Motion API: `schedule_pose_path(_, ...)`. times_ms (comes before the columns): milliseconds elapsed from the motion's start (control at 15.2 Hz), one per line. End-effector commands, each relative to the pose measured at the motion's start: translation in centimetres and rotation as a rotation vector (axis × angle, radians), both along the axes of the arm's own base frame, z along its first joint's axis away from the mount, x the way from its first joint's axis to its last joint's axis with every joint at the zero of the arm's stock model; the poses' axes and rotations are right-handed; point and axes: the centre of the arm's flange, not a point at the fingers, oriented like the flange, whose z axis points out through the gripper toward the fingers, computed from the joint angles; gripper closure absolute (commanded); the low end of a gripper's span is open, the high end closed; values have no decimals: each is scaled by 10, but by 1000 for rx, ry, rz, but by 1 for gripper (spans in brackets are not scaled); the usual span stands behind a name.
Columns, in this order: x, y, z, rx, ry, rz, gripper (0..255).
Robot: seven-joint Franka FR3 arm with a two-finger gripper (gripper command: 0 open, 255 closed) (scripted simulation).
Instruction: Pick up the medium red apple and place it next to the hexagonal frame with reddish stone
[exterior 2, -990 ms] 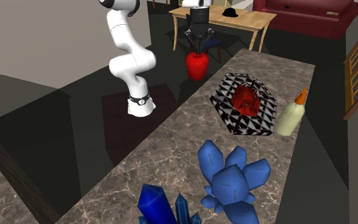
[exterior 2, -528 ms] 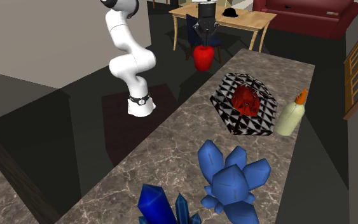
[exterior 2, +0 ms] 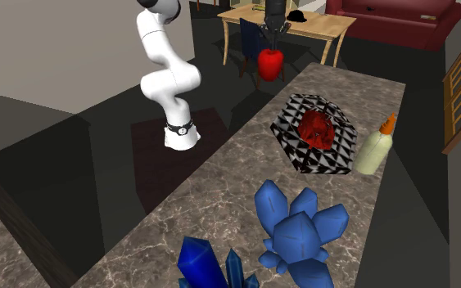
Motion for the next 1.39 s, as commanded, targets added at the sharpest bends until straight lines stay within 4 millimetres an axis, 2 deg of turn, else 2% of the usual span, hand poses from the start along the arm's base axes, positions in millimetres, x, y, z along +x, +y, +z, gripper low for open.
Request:
schedule_pose_path(0, -20, 20, -1, 0, 1, -1, 255)
schedule_pose_path(462, -84, 86, -1, 0, 1, -1, 255)
schedule_pose_path(528, -99, 102, -1, 0, 1, -1, 255)
schedule_pose_path(1320, -99, 102, -64, 0, 1, -1, 255)
